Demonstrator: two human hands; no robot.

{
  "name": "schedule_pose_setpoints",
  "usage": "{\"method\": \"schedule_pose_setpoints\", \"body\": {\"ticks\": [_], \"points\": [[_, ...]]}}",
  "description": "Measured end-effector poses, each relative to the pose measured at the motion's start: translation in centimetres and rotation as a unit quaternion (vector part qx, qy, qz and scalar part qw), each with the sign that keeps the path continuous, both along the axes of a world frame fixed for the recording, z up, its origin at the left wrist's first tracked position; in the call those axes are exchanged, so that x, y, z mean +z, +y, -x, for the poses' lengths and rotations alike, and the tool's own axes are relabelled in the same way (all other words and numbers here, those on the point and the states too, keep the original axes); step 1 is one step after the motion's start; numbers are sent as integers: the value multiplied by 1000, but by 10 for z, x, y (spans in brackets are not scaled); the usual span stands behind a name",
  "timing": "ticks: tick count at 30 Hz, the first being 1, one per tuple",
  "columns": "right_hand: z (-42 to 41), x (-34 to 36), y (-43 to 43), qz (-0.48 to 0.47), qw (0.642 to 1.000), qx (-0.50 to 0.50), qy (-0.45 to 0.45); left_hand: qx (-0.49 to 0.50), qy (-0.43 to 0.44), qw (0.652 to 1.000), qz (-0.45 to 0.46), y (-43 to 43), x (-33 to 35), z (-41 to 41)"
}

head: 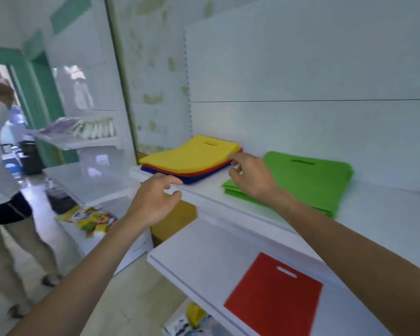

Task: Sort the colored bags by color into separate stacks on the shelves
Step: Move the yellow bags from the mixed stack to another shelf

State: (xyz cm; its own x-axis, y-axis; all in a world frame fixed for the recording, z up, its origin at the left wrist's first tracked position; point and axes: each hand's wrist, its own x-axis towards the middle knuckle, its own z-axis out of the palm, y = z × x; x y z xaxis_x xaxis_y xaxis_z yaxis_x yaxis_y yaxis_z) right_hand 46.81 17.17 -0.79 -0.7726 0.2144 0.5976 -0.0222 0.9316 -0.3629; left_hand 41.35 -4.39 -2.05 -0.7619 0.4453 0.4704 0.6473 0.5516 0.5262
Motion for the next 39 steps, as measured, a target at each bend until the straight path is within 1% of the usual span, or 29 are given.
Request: {"method": "schedule_pose_setpoints", "body": {"ticks": [4,8,10,15,19,24,26,29,33,36,39], "points": [[47,-8,-33,30,1000,1,7,0,6,1000,4,-37,-7,42],[85,-18,-51,17,999,16,-24,0,-7,1000,4,-49,-16,81],[104,-16,-51,20,999,10,-26,-7,-14,1000,0,-46,-18,101],[158,-10,-37,13,1000,2,-14,-32,3,999,-17,-31,-17,155],[204,4,-24,25,999,-21,-8,-55,9,998,-5,-21,-13,201],[244,0,-15,12,998,-50,-38,-54,-1,998,-17,-9,-11,255],[253,-6,-7,2,996,-70,-53,-69,-4,998,-9,-1,-14,272],[261,-7,6,11,992,-114,-60,-98,2,995,6,10,-14,304],[259,-4,23,26,978,-203,-39,-105,39,993,29,18,-1,366],[255,-2,27,45,966,-253,9,-101,6,994,43,29,3,407],[262,-8,16,43,951,-303,40,-130,-43,988,67,45,-2,439]]}}
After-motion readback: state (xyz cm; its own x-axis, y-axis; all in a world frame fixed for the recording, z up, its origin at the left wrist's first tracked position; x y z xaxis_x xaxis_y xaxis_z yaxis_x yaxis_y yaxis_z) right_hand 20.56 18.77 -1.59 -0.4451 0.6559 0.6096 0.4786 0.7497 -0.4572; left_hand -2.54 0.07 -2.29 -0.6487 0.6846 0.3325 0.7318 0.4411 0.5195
